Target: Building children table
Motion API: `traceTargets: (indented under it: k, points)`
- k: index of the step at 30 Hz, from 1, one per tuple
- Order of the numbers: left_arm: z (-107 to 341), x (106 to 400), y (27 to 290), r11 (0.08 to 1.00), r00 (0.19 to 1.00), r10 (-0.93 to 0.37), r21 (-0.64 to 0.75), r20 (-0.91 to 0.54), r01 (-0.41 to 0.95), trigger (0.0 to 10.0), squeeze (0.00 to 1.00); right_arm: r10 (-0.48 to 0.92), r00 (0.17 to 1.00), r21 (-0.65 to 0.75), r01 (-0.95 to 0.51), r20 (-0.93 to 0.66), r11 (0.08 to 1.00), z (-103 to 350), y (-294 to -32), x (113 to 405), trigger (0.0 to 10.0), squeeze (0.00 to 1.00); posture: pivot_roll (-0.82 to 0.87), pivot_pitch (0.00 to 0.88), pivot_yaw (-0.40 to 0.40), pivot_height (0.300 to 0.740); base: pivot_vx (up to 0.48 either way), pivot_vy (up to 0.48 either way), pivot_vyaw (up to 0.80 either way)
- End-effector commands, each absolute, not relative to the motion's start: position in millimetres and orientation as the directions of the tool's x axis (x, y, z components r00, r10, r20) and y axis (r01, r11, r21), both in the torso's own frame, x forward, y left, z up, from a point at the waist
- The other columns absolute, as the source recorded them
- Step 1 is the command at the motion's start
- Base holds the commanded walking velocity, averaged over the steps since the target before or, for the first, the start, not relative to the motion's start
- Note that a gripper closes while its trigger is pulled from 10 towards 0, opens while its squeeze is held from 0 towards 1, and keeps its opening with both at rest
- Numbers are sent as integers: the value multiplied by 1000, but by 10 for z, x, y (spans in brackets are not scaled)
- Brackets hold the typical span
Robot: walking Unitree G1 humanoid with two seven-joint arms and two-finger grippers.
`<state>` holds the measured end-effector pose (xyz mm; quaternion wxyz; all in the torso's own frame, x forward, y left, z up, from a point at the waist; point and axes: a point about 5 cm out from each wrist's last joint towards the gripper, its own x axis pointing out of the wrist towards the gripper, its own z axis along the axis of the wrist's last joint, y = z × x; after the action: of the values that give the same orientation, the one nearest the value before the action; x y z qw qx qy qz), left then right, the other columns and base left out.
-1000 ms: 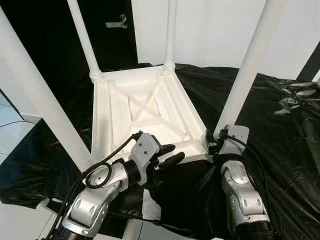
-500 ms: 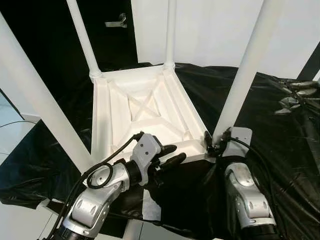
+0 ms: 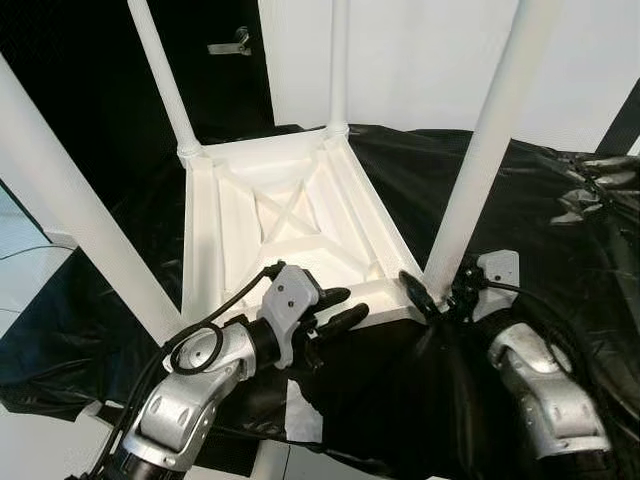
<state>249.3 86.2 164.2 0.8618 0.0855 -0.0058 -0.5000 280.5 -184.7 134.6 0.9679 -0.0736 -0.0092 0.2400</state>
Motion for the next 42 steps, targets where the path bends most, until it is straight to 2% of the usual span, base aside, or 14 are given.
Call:
traceTargets:
  k: [1, 12, 13, 14, 15, 27, 28, 29, 30, 35, 37, 38, 41, 42]
  points:
    - [1633, 2484, 869, 447, 461, -883, 148, -83, 882, 10000, 0, 518, 855, -146, -515, -18, 845, 1351, -1820, 2833, 10000, 0, -47, 0, 41, 740, 0, 0, 0]
    - [1661, 2476, 819, 443, 456, -888, 147, -64, 884, 10000, 0, 611, 790, -226, -606, -58, 763, 1406, -1761, 3010, 10000, 0, -29, 0, 36, 740, 0, 0, 0]
    - [1668, 2477, 819, 446, 458, -887, 146, -61, 883, 10000, 0, 619, 782, -231, -616, -69, 753, 1388, -1740, 3019, 902, 0, -26, 0, 37, 740, 0, 0, 0]
    - [1668, 2477, 819, 446, 458, -887, 146, -61, 883, 10000, 0, 619, 782, -231, -616, -69, 753, 1388, -1740, 3019, 902, 0, -26, 0, 37, 740, 0, 0, 0]
    - [1672, 2475, 823, 447, 458, -887, 146, -60, 883, 10000, 0, 628, 775, -236, -626, -78, 743, 1369, -1725, 3015, 0, 0, -23, 0, 40, 740, 0, 0, 0]
    - [1677, 2475, 829, 448, 460, -886, 148, -62, 882, 10000, 0, 563, 823, -211, -566, -79, 797, 1294, -1858, 2992, 0, 0, -17, 0, 36, 740, 0, 0, 0]
    - [1673, 2470, 827, 449, 461, -885, 145, -62, 882, 10000, 0, 527, 846, -214, -532, -84, 819, 1283, -1881, 2994, 9529, 0, -15, 0, 34, 740, 0, 0, 0]
    - [1673, 2470, 827, 449, 461, -885, 145, -62, 882, 10000, 0, 527, 846, -214, -532, -84, 819, 1283, -1881, 2994, 9529, 0, -15, 0, 34, 740, 0, 0, 0]
    - [1672, 2465, 822, 450, 462, -885, 145, -62, 881, 10000, 0, 496, 865, -217, -501, -79, 838, 1282, -1899, 2991, 10000, 0, -12, 0, 28, 740, 0, 0, 0]
    - [1672, 2457, 821, 459, 470, -881, 141, -58, 877, 10000, 0, 356, 933, -208, -359, -55, 910, 1238, -1893, 2978, 10000, 0, -2, 0, 18, 740, 0, 0, 0]
    - [1672, 2457, 821, 459, 470, -881, 141, -58, 877, 10000, 0, 356, 933, -208, -359, -55, 910, 1238, -1893, 2978, 10000, 0, -2, 0, 18, 740, 0, 0, 0]
    - [1670, 2449, 839, 468, 478, -876, 139, -56, 873, 10000, 0, 190, 981, -170, -195, -46, 966, 1180, -1865, 2952, 10000, 0, 3, 0, 12, 740, 0, 0, 0]
    - [1670, 2446, 848, 471, 482, -875, 137, -55, 871, 10000, 0, 107, 993, -157, -113, -48, 981, 1154, -1855, 2936, 10000, 0, 3, 0, 12, 740, 0, 0, 0]
    - [1670, 2446, 852, 474, 484, -873, 137, -54, 870, 10000, 0, 31, 999, -144, -37, -38, 989, 1148, -1818, 2915, 10000, 0, -1, 0, 7, 740, 0, 0, 0]
